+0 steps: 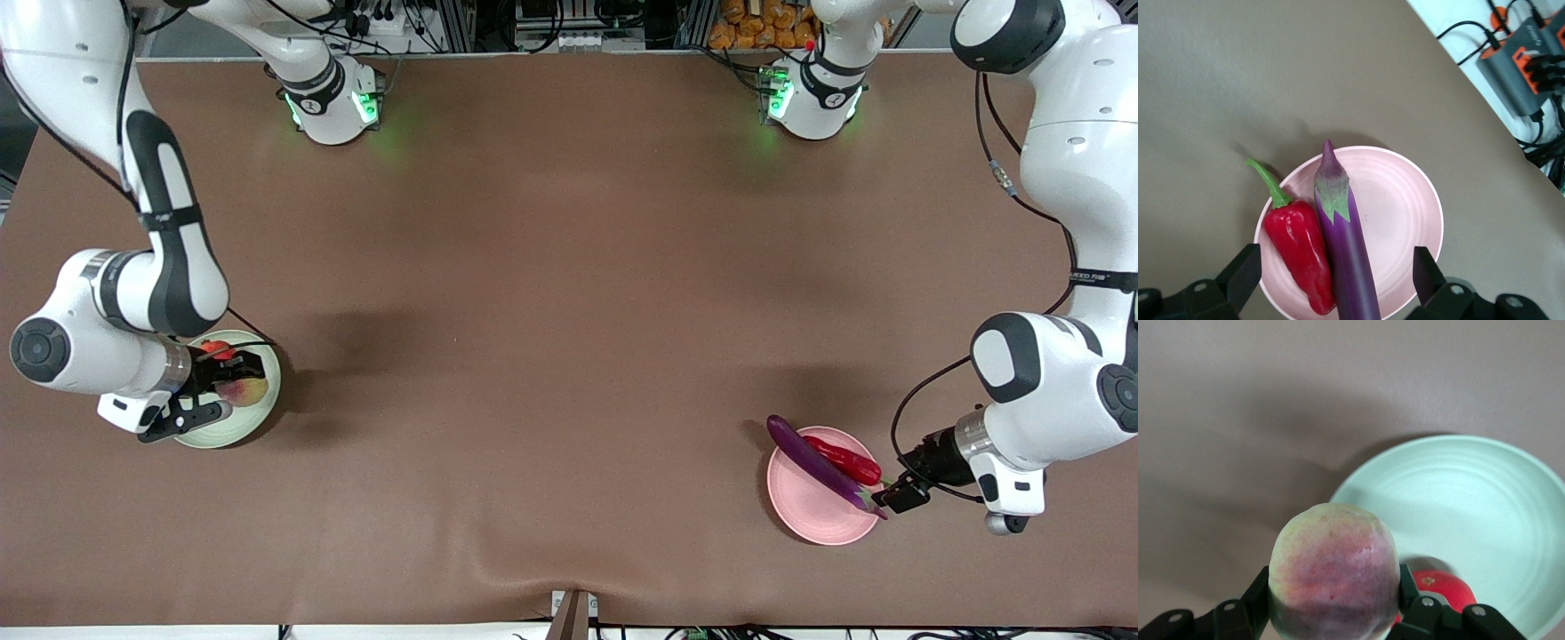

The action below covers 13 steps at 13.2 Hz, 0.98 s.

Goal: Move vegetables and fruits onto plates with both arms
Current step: 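Lower the chili onto the pink plate while the right gripper carries the peach, then release the peach onto the green plate with the right gripper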

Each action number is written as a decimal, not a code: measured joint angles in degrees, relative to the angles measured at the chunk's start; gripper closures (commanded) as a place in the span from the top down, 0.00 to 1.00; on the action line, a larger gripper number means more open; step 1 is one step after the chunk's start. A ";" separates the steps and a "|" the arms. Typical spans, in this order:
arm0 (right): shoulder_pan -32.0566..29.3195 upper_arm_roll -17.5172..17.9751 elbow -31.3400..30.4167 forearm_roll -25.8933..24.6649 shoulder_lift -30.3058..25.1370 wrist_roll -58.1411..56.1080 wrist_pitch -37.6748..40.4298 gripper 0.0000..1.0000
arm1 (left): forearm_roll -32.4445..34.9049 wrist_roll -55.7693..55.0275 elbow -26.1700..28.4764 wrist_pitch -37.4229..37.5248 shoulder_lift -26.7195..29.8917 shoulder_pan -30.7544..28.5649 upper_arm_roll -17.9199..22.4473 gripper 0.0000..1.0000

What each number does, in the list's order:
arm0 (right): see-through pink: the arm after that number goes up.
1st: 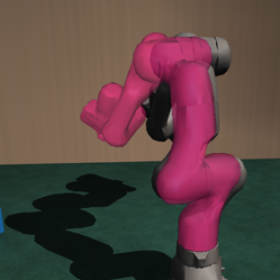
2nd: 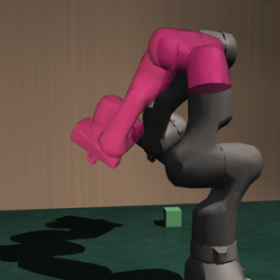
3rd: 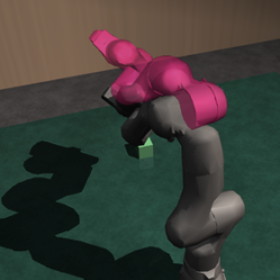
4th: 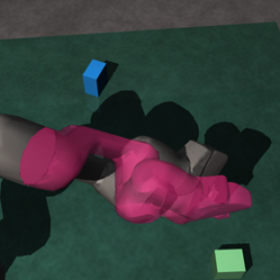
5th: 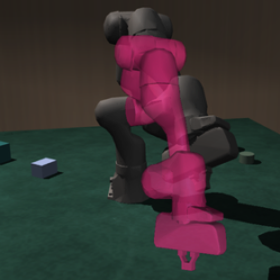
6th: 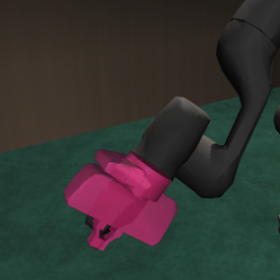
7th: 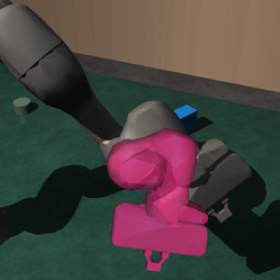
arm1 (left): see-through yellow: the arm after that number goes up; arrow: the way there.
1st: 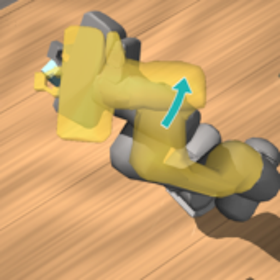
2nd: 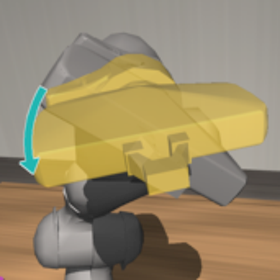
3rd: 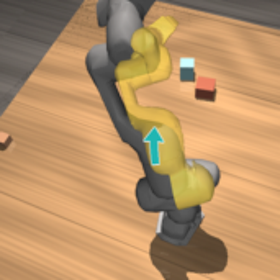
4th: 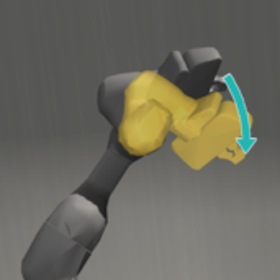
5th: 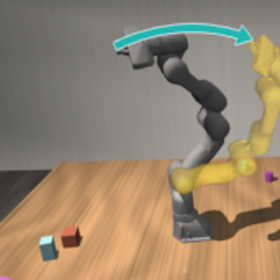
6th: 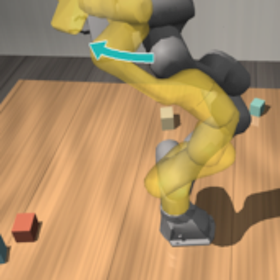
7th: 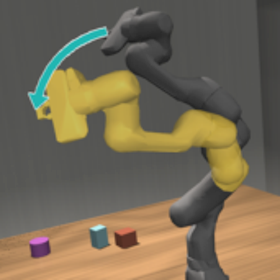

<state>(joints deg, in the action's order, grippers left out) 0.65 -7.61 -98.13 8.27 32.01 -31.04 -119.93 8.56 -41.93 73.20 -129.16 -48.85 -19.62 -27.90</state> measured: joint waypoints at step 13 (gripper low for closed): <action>-1.31 1.25 2.98 4.24 -0.73 -1.11 7.00 1.00 | 0.68 27.35 -0.30 33.37 25.37 -2.84 -0.51 1.00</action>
<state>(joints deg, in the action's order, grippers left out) -0.66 -6.36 -95.15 12.51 31.28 -32.15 -112.94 9.23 -14.58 72.90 -95.79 -23.48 -22.46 -28.40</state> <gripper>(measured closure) 0.000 0.000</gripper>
